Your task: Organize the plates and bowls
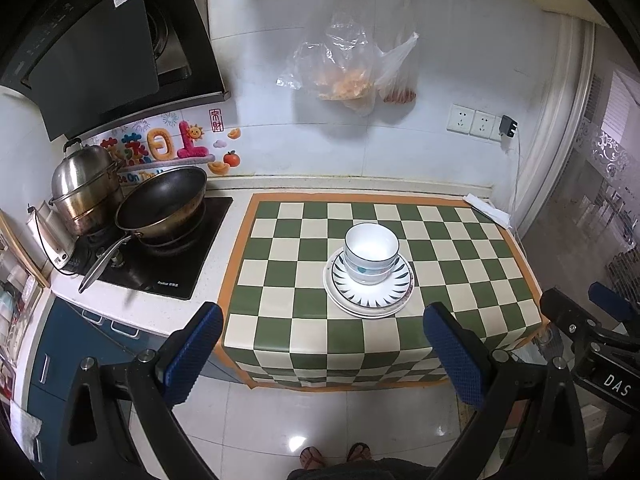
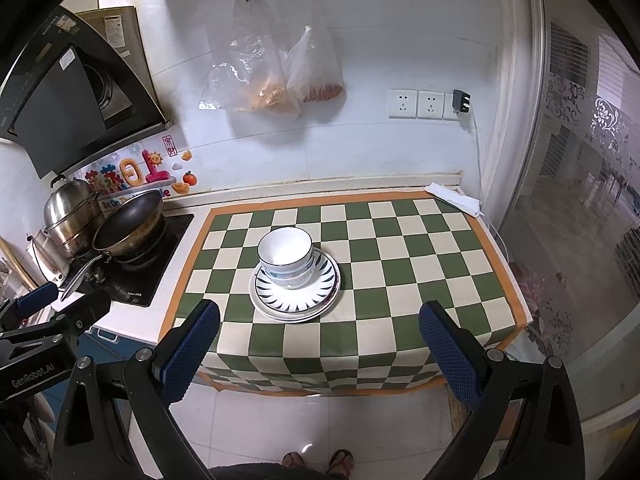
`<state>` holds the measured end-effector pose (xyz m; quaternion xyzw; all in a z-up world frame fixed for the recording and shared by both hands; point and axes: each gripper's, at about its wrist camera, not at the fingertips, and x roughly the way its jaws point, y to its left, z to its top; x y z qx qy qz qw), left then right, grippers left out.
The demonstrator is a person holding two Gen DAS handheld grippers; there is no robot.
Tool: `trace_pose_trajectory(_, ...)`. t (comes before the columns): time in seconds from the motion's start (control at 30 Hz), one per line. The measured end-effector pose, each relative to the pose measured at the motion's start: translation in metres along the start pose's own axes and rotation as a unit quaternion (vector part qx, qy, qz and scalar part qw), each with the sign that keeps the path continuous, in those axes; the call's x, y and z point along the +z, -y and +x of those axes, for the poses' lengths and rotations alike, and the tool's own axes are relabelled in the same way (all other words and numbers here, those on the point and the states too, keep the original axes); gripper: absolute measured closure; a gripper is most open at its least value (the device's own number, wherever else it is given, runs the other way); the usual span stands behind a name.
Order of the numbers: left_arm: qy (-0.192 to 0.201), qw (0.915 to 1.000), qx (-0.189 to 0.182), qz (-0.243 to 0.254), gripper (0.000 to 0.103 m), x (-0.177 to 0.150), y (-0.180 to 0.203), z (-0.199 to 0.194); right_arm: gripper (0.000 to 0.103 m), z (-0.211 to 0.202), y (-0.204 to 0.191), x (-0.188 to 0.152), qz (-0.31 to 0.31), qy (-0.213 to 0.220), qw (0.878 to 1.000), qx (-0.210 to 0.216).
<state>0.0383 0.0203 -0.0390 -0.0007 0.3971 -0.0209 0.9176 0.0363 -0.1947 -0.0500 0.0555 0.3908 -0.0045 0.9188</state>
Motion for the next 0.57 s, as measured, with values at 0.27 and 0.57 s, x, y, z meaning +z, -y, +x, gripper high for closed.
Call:
trace_pose_trajectory(0.27, 0.001, 1.0000, 0.000, -0.001, 0.001, -0.002, 0.003, -0.002, 0.001, -0.007, -0.002, -0.006, 0.002, -0.001, 1.000, 0.002)
trace_pose_trajectory(0.57, 0.008, 0.9999, 0.009, -0.007, 0.001, -0.010, 0.008, -0.011, 0.001, -0.009, -0.004, -0.006, 0.004, 0.000, 1.000, 0.002)
